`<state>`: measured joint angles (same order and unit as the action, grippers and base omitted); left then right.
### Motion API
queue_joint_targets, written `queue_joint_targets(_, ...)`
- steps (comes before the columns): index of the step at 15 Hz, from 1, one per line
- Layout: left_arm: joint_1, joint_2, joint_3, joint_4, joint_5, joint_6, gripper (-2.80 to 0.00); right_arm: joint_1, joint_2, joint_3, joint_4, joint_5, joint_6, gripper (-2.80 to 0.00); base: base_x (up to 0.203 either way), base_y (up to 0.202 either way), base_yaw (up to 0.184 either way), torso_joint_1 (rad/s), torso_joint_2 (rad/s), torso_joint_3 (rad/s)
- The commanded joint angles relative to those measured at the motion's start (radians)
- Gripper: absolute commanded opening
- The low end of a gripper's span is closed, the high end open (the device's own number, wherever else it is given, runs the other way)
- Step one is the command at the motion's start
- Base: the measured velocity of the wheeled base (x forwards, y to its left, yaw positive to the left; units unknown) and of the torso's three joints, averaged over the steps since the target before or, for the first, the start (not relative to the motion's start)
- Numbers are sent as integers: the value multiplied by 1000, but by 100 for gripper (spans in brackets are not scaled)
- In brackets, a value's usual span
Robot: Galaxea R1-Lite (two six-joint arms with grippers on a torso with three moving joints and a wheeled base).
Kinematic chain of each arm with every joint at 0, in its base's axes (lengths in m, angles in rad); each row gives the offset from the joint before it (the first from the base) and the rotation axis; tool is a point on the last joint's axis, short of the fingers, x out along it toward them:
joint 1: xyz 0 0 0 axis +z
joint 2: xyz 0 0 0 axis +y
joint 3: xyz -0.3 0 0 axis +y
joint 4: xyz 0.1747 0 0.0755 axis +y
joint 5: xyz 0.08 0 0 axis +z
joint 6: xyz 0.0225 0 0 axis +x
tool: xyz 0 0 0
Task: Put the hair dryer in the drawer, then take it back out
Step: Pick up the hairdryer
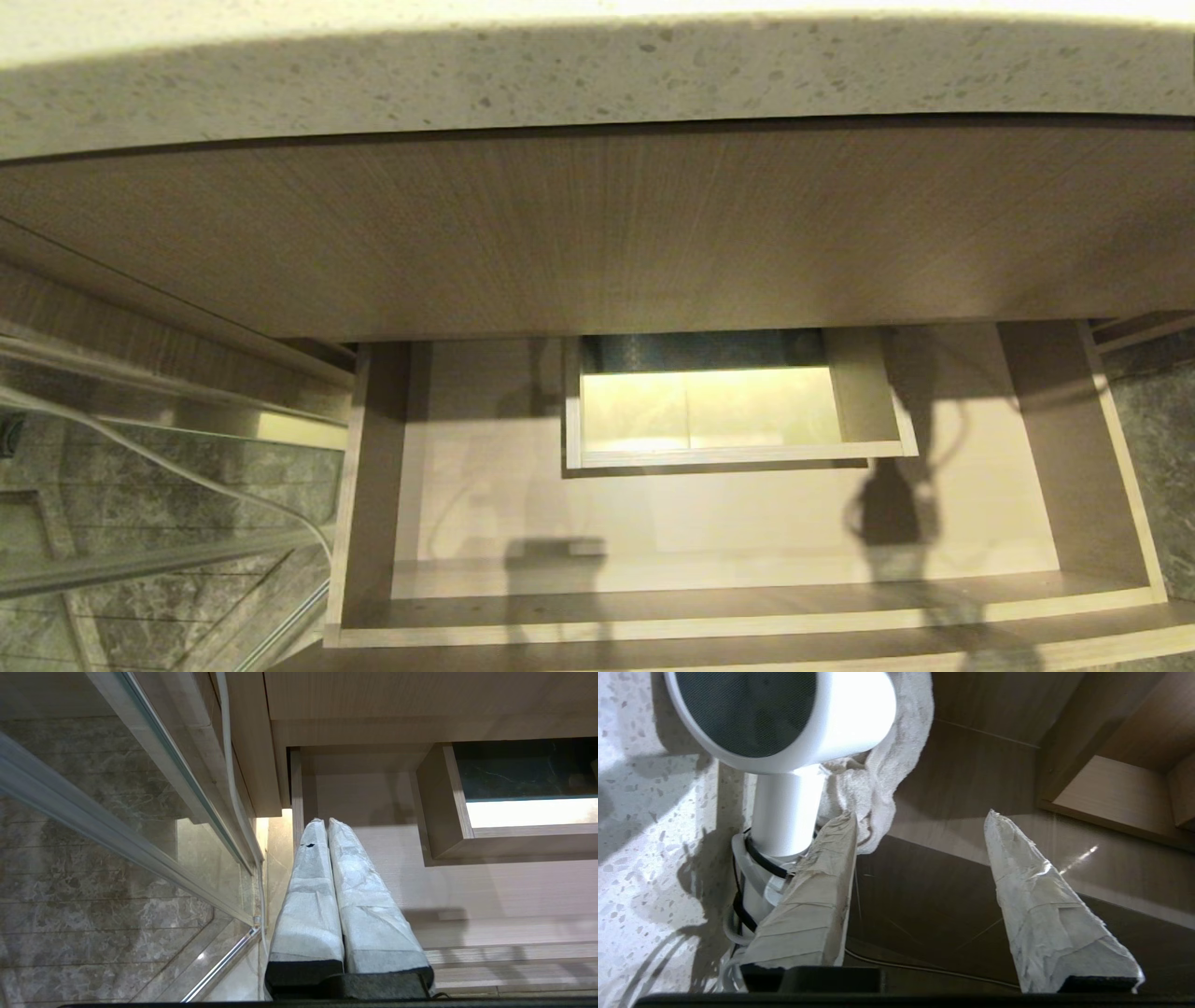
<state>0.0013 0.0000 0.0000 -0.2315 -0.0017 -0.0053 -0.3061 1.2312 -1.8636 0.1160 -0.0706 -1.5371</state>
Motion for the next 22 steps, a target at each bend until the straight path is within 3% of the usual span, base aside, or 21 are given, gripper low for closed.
queue_joint_targets(1,0,0,40,-2,0,-1,-280,-40,35,-18,-11,13,-13,0,0,0,0,0,0,0)
queue_joint_targets(3,0,0,40,-2,0,-1,-280,-73,35,-18,-73,37,-24,0,0,0,0,0,0,0)
queue_joint_targets(7,0,0,40,-2,0,-1,-280,-108,2,-13,-58,51,-32,0,0,0,0,0,0,0)
queue_joint_targets(10,0,0,40,-2,0,-1,-280,-134,-38,-15,48,49,-31,0,0,0,0,0,0,0)
queue_joint_targets(16,0,0,40,-2,0,-1,-280,-134,-105,7,261,-24,-18,0,0,0,0,0,0,0)
queue_joint_targets(22,0,0,40,-2,0,-1,-280,-134,-106,32,327,-128,4,0,0,0,0,0,0,0)
